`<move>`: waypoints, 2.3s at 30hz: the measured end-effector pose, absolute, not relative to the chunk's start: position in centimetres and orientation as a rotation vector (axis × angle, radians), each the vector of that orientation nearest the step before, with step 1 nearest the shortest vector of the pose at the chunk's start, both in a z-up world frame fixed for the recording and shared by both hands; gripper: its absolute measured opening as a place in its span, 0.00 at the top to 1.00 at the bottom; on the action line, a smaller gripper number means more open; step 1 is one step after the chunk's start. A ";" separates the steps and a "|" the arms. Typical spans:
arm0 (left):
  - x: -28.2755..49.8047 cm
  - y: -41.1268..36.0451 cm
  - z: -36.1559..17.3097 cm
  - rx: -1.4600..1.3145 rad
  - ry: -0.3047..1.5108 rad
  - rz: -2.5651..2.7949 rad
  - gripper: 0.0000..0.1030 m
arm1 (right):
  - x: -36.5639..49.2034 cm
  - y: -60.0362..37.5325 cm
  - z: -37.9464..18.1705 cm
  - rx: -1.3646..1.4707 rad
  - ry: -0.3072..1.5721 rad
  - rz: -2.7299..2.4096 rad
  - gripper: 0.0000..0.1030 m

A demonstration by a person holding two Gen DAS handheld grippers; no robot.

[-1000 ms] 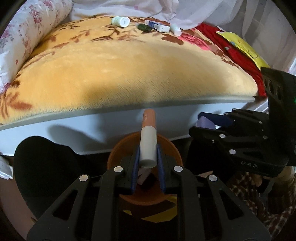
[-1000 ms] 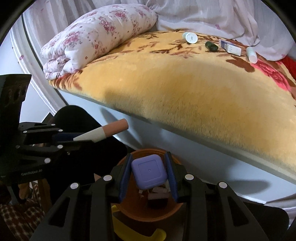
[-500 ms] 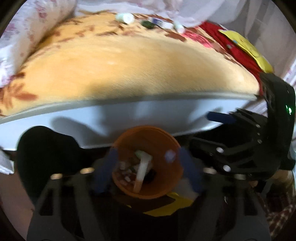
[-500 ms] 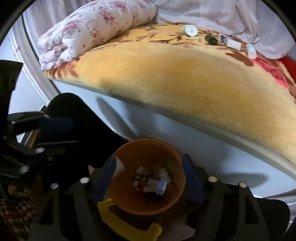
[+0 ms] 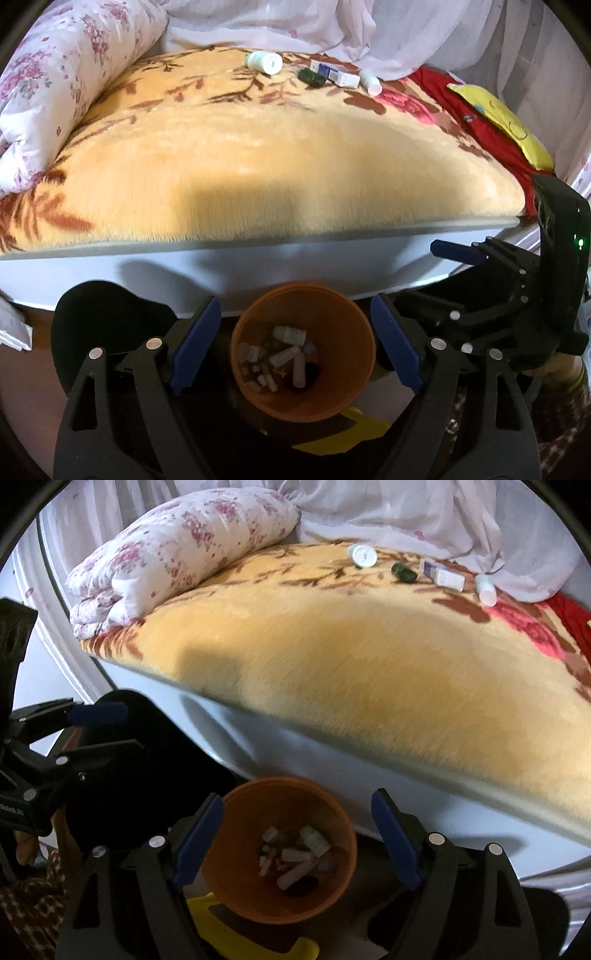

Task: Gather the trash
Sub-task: 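Move both grippers over the orange bucket and release the items, then grasp the dark green spray bottle with the right gripper, then grasp the white-green pill bottle with the left gripper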

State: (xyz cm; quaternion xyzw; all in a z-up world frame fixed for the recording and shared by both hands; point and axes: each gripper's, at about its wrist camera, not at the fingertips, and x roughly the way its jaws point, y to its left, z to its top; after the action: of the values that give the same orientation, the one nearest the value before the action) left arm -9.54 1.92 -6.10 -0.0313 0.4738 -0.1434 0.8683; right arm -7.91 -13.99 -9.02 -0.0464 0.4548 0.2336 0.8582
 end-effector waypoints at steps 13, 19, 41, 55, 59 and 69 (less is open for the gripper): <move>-5.7 1.8 -3.9 -0.099 0.876 -0.274 0.17 | 9.6 -14.7 -1.0 -0.078 0.742 0.383 0.12; -4.2 3.0 -4.1 -0.100 0.865 -0.242 0.15 | 20.4 -12.4 -2.3 -0.139 0.779 0.288 0.08; 3.3 4.7 -1.5 -0.109 0.805 -0.181 0.15 | 19.6 -13.8 -1.7 -0.023 0.764 0.388 0.64; 24.3 0.6 0.1 -0.215 0.819 -0.111 0.11 | 8.6 -21.2 2.9 0.034 0.422 0.329 0.64; 28.4 -0.8 -1.3 -0.182 0.822 -0.035 0.11 | 9.0 -22.5 2.2 0.056 0.438 0.325 0.64; 34.0 -1.4 -5.1 -0.176 0.873 0.048 0.52 | 9.3 -23.9 1.7 0.079 0.456 0.307 0.64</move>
State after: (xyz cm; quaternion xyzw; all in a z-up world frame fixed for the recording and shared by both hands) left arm 34.04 -1.42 -5.06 -0.0849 0.4221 0.0234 0.9022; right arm 9.29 -23.86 1.74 0.0388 0.2249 0.1517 0.9617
